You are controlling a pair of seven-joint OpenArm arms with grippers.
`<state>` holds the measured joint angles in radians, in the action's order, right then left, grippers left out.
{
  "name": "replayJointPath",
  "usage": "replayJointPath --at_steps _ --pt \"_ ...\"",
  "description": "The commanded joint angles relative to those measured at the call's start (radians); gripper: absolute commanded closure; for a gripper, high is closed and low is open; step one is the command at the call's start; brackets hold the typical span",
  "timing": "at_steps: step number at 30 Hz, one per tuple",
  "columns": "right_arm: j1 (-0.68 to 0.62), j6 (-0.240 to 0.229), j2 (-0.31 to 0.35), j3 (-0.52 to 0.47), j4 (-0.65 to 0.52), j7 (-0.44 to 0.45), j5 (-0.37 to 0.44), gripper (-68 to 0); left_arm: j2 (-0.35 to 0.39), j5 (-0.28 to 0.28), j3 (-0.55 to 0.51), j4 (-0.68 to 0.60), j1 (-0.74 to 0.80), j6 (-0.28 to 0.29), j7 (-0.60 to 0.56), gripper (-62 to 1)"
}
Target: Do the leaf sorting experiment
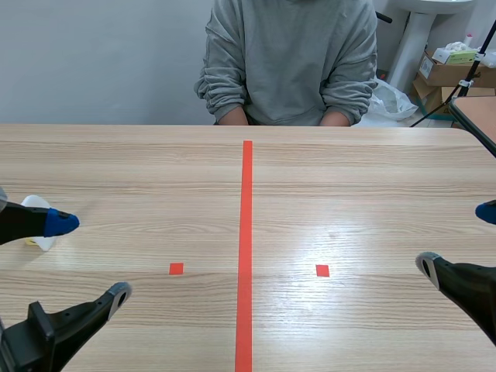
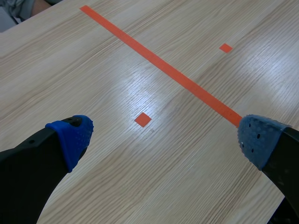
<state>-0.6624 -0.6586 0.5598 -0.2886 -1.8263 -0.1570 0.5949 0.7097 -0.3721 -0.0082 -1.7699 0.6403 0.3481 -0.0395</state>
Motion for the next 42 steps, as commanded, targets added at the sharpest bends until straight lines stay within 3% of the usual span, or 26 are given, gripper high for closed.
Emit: replayJointPath --at_steps 1,5,42 --pt "0.011 0.003 0.011 -0.005 -0.005 0.013 0.011 -67.9 0.002 -0.027 -0.002 -0.004 0.017 0.002 -0.028 -62.3" --pt "0.011 0.003 0.011 -0.005 -0.005 0.013 0.011 -67.9 -0.002 -0.055 -0.002 -0.004 0.030 0.002 -0.061 -62.3" --pt "0.011 0.003 0.011 -0.005 -0.005 0.013 0.011 -67.9 -0.014 -0.055 -0.002 0.002 0.030 0.003 -0.061 -62.3"
